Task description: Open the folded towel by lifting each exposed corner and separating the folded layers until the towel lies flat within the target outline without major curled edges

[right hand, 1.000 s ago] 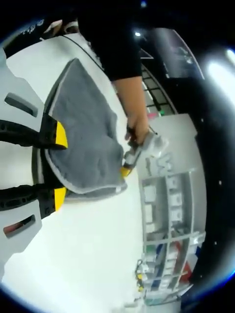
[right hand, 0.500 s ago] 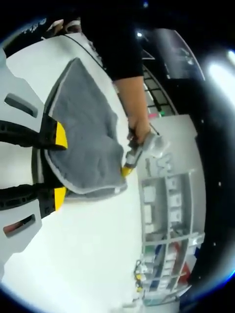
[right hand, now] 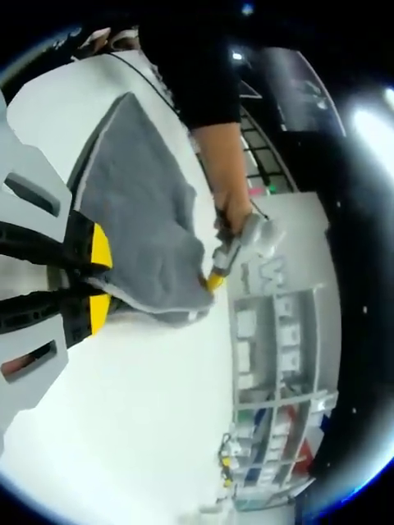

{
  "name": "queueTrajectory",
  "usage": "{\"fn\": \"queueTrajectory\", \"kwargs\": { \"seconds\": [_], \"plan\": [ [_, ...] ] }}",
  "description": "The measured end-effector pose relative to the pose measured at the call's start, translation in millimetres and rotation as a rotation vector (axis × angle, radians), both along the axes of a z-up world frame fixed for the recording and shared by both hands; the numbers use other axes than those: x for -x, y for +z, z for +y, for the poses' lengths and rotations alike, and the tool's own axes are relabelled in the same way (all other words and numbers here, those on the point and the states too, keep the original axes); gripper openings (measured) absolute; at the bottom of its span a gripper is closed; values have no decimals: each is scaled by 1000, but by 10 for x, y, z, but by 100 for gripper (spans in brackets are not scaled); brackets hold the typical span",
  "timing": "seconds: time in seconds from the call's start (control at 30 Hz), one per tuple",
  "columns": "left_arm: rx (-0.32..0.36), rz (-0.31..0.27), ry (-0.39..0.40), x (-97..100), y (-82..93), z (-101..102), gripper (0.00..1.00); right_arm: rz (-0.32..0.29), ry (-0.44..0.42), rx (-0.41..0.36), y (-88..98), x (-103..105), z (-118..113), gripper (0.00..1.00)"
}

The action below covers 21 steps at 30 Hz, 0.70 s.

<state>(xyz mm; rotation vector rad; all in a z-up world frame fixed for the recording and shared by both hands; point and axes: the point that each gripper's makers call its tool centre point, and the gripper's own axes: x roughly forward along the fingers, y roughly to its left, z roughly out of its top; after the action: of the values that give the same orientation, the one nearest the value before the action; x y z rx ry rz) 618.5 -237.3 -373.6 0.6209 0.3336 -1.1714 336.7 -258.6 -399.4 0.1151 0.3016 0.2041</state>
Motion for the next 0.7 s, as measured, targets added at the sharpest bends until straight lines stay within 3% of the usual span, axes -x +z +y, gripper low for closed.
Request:
{"fn": "queueTrajectory", "kwargs": {
  "seconds": [0.07, 0.17, 0.27, 0.47, 0.7],
  "plan": [
    [10, 2, 0, 5, 30, 5, 1, -2, -6, -7, 5, 3, -12, 2],
    [24, -5, -1, 22, 67, 7, 1, -17, -34, 2, 33, 2, -56, 10],
    [37, 0, -2, 42, 105, 17, 1, -17, -30, 5, 27, 13, -41, 10],
    [76, 0, -8, 51, 193, 33, 1, 0, -21, 29, -10, 1, -18, 2],
    [123, -5, 17, 12, 301, 58, 0, -57, -14, 17, 109, 8, 15, 0]
  ]
}}
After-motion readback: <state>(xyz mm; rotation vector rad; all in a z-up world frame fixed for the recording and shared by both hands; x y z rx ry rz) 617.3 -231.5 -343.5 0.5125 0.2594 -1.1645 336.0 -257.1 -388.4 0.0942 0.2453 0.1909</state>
